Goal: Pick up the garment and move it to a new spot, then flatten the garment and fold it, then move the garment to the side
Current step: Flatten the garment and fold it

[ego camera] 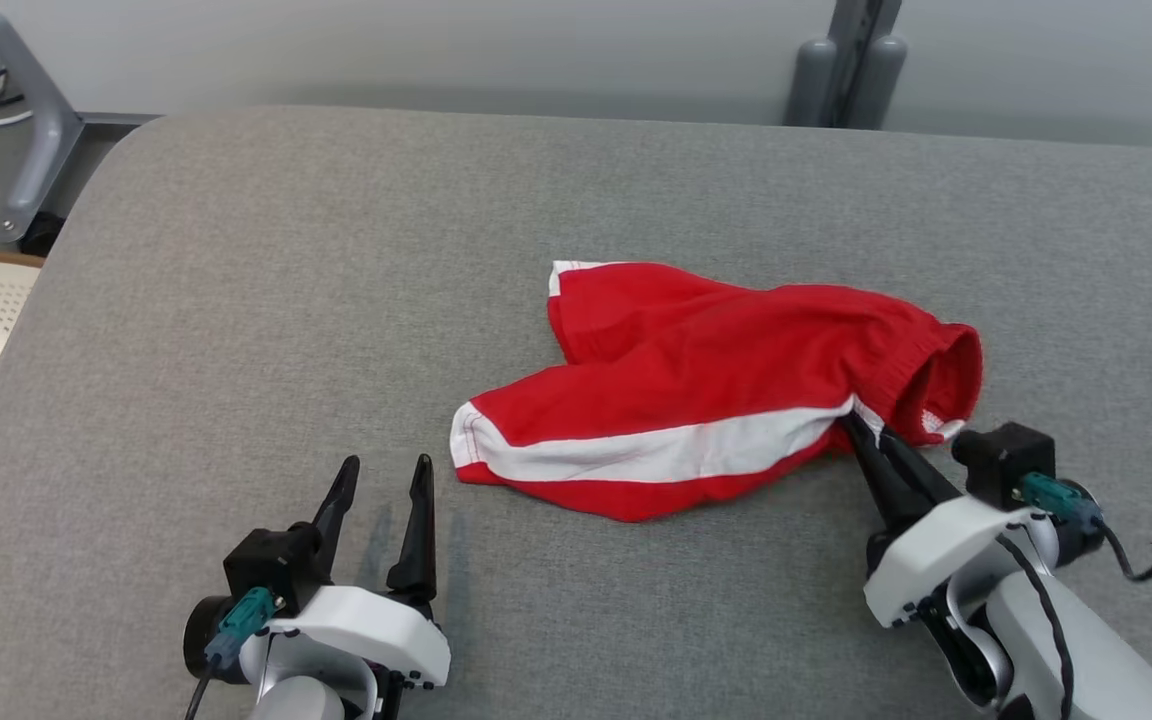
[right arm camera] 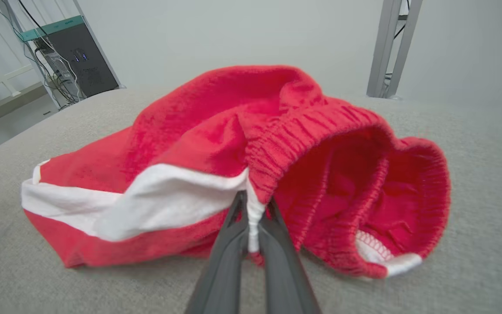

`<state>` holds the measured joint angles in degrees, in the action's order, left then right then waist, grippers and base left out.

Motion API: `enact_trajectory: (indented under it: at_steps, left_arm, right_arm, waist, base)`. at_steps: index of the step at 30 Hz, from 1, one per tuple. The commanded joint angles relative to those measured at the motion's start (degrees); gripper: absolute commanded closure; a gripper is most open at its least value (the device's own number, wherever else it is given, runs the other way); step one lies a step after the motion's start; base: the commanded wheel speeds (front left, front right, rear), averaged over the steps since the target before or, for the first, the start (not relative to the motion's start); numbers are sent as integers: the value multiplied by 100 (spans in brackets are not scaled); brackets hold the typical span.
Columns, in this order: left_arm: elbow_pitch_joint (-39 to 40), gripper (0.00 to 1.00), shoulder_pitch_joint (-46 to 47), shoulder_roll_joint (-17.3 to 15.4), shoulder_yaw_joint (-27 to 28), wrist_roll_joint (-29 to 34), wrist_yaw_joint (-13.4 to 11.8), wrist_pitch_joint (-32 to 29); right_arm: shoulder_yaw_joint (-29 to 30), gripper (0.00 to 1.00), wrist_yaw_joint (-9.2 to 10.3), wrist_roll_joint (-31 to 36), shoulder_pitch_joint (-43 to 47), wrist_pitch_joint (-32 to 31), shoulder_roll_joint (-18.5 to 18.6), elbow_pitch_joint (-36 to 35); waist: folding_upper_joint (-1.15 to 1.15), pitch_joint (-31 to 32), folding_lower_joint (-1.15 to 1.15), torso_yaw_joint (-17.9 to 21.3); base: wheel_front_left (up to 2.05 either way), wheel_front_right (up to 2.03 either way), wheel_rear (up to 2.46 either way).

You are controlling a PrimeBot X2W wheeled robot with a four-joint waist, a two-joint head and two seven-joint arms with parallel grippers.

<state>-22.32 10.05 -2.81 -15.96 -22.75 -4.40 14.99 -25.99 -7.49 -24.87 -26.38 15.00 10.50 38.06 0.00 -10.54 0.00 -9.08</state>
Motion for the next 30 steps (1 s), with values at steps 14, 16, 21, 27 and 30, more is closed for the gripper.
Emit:
enact_trajectory:
  at_steps: [14, 16, 21, 27, 30]
  left_arm:
    - [-46, 0, -11, -23, 51, 67, 41, 25]
    - [-58, 0, 15, -22, 48, 68, 60, 25]
    - [-81, 0, 54, -22, 36, 74, 77, 25]
    - [-91, 0, 57, -22, 19, 77, 56, 25]
    - [-91, 0, 53, -22, 29, 85, 58, 25]
  right_arm:
    - [-139, 100, -1, -716, 886, -1020, 1028, -1222]
    - [-127, 100, -1, -791, 954, -1178, 1145, -1334]
    - [15, 100, -1, -927, 1156, -1450, 1298, -1470]
    - [148, 100, -1, -1133, 1323, -1598, 1274, -1449]
    - [215, 76, -1, -1164, 1381, -1517, 1275, -1430]
  waist:
    - [0, 157, 0, 515]
    - [0, 152, 0, 514]
    - [0, 150, 0, 495]
    - [0, 162, 0, 495]
    - [0, 175, 0, 509]
  base:
    - [0, 0, 0]
    - [0, 0, 0]
    - [0, 0, 0]
    - [0, 0, 0]
    - [0, 0, 0]
